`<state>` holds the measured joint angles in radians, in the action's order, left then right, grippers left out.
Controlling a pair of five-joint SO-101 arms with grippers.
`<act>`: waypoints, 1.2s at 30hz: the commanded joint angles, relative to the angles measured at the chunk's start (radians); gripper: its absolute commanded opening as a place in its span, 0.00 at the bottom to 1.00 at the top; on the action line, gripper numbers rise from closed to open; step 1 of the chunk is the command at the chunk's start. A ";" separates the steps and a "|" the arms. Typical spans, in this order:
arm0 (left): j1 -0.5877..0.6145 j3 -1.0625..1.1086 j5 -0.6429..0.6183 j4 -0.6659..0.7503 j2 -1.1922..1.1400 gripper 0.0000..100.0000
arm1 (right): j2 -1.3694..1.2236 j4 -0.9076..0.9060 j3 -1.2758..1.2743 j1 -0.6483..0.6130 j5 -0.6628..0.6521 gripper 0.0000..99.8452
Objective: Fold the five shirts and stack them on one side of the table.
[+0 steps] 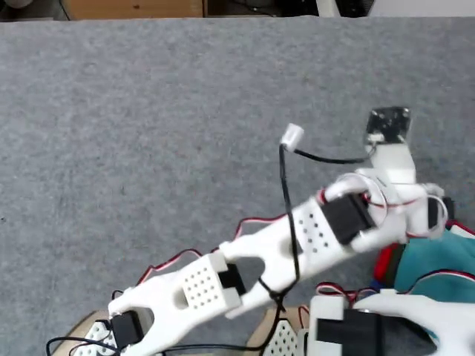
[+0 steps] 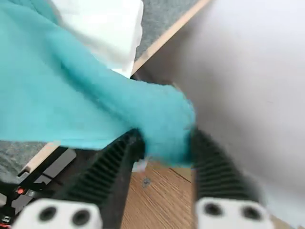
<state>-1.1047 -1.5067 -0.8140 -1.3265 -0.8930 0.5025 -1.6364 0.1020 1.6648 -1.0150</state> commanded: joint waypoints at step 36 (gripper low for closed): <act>1.066 0.404 0.829 -0.439 0.811 0.02 | 0.406 -0.021 -0.311 -1.785 0.795 0.02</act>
<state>-0.0552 -1.3334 0.0084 -1.7515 -0.2915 0.9060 -1.7223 -0.1435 -0.0230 -0.3046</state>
